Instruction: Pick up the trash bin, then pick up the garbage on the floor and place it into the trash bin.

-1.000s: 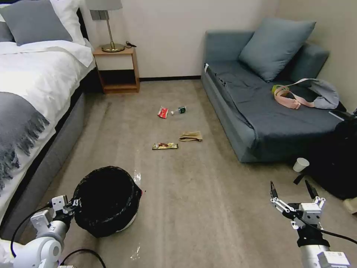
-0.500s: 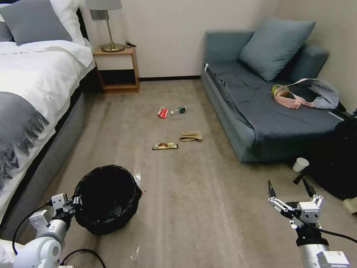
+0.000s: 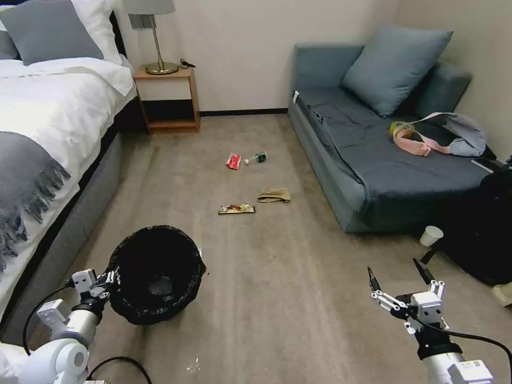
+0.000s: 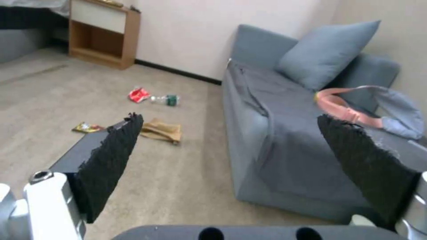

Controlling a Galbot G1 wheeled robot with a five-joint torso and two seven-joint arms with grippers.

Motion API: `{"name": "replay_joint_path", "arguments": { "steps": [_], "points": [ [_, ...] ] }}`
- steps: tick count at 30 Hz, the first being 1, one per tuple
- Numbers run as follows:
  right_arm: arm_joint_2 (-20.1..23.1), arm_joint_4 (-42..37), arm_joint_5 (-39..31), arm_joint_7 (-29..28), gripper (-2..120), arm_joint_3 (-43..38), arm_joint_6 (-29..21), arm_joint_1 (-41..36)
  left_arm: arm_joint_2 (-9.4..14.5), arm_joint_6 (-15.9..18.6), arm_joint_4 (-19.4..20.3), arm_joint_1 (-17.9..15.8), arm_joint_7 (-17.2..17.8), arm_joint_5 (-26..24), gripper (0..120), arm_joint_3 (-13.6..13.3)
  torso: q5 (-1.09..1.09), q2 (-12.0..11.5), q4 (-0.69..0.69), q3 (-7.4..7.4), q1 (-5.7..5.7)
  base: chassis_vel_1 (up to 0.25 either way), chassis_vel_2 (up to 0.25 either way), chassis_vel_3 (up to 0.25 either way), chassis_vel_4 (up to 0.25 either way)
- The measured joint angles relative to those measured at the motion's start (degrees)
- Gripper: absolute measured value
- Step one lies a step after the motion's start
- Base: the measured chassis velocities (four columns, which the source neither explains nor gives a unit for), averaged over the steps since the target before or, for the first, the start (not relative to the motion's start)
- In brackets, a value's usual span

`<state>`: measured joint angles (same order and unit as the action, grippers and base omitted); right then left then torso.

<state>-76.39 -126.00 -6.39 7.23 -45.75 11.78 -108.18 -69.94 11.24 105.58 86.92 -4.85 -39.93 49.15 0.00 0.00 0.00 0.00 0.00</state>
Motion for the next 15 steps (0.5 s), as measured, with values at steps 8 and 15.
{"name": "replay_joint_path", "arguments": {
  "steps": [8, 15],
  "points": [
    [0.8, -1.8, -0.8, 1.5, 100, 0.4, -2.8, -1.1, -0.3, 0.1, 1.7, 0.1, 0.2, -2.0, 4, 1.1, 0.0, 0.0, 0.0, 0.0, 0.0, 0.0, 0.0, 0.0, 0.0],
    [0.9, -2.5, -0.7, 1.5, 100, 1.1, -3.5, -1.3, -0.9, 0.2, 2.0, -0.1, 0.6, -3.0, 4, 1.6, 0.0, 0.0, 0.0, 0.0, 0.0, 0.0, 0.0, 0.0, 0.0]
  ]
}}
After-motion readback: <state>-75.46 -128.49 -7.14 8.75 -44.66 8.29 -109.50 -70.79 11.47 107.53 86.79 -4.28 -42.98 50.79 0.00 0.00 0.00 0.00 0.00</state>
